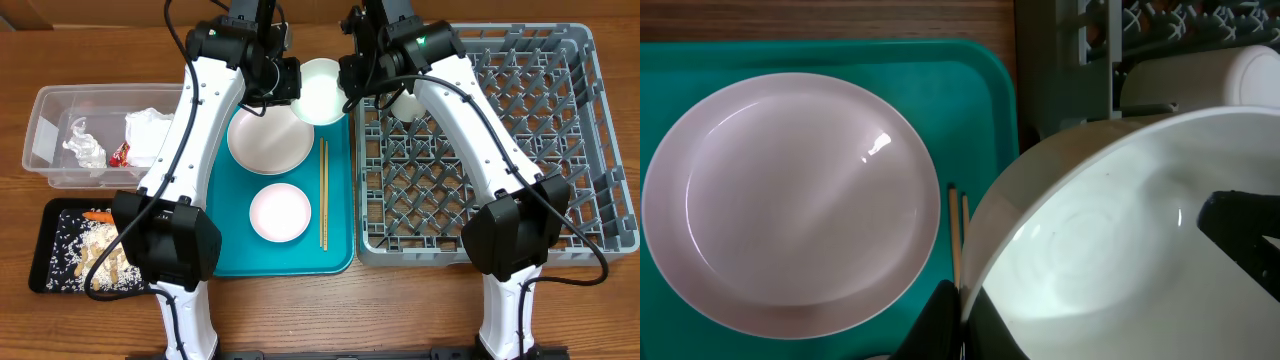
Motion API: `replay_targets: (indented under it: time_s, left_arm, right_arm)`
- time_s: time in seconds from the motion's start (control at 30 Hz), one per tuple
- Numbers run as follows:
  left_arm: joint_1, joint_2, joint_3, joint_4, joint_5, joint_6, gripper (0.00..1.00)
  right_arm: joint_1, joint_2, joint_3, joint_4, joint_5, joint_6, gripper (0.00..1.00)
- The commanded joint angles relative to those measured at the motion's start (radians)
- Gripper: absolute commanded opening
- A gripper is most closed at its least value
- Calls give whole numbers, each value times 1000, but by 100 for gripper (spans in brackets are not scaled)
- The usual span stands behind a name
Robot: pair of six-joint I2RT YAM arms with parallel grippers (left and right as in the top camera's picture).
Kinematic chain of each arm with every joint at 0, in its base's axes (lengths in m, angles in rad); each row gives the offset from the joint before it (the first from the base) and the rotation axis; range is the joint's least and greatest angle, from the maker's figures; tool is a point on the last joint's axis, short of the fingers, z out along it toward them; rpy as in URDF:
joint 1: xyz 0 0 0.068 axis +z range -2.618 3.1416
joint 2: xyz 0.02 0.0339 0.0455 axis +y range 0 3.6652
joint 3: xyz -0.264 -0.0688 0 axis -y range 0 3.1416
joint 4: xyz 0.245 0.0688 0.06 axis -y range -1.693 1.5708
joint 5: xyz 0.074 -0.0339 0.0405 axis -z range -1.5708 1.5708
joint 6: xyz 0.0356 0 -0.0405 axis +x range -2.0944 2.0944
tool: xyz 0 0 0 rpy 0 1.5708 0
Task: Sort waste into correct bins and load items into the dishwasher
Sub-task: 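Lift the bowl toward the right gripper and hand it over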
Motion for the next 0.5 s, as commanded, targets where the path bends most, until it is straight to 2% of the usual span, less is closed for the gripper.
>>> replay_targets:
  time_s: [0.0,0.37,0.47]
  left_arm:
    - [3,-18,28,-2,-11,19,4]
    - [3,-18,28,-2,-76,14,4]
    - [3,-18,28,-1,-76,14,4]
  right_arm:
    - [5,3,3,9,-1,0,24]
    - [5,1,8,6,0,0,24]
    - [5,1,8,-4,0,0,13]
